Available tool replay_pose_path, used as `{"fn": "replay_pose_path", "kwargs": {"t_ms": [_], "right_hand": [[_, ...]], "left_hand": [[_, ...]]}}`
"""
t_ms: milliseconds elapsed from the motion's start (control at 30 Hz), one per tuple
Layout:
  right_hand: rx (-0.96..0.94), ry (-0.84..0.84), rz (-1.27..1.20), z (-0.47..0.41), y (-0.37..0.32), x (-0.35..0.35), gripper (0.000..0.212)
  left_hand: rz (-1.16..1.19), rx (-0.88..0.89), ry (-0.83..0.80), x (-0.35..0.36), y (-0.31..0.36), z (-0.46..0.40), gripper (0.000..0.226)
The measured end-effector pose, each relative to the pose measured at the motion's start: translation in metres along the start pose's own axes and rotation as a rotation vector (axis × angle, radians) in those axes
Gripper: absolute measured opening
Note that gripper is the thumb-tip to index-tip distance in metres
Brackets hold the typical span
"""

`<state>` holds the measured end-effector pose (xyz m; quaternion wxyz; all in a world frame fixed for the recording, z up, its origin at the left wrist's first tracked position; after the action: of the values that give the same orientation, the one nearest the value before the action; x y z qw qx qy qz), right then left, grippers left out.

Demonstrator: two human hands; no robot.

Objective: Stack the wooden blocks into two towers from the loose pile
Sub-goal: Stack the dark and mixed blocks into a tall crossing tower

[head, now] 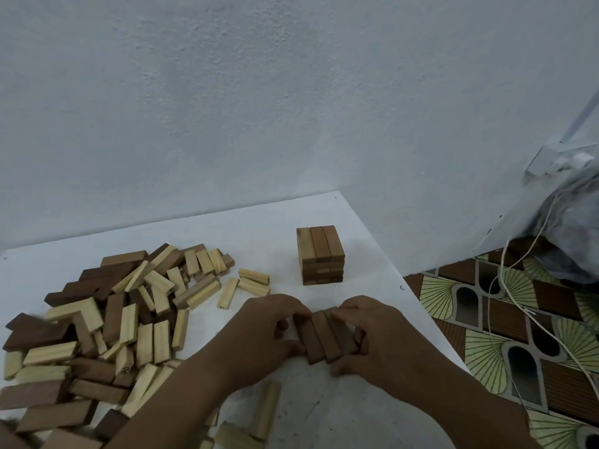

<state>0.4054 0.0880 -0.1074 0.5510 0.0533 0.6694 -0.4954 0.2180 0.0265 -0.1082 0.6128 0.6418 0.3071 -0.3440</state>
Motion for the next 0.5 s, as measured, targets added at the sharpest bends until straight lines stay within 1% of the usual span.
{"fn": "replay_pose_path", "kwargs": {"t_ms": [333,500], "right_hand": [[-0.043,0.045,0.051,-0.0038,-0.0010,0.0034,0.064],[-0.008,-0.017,0.029,-0.0076,0.0021,0.0073,0.065]], "left_hand": [[0.030,0.004,0.019,0.0013,-0.0023,-0.0006,0.043],[0.029,0.023,0.044,0.0013,-0.0050,-0.0022,0.043]]}}
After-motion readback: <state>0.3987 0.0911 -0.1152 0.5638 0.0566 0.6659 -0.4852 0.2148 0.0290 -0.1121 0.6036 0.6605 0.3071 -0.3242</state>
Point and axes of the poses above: each hand's wrist, its own z-axis away from the middle knuckle, its own x-axis out of the palm, y = z × x, the point moved 3 cm from there along -z, towards the middle knuckle, and after that the axes turned 6 degrees about -z, right-handed, at the moved point
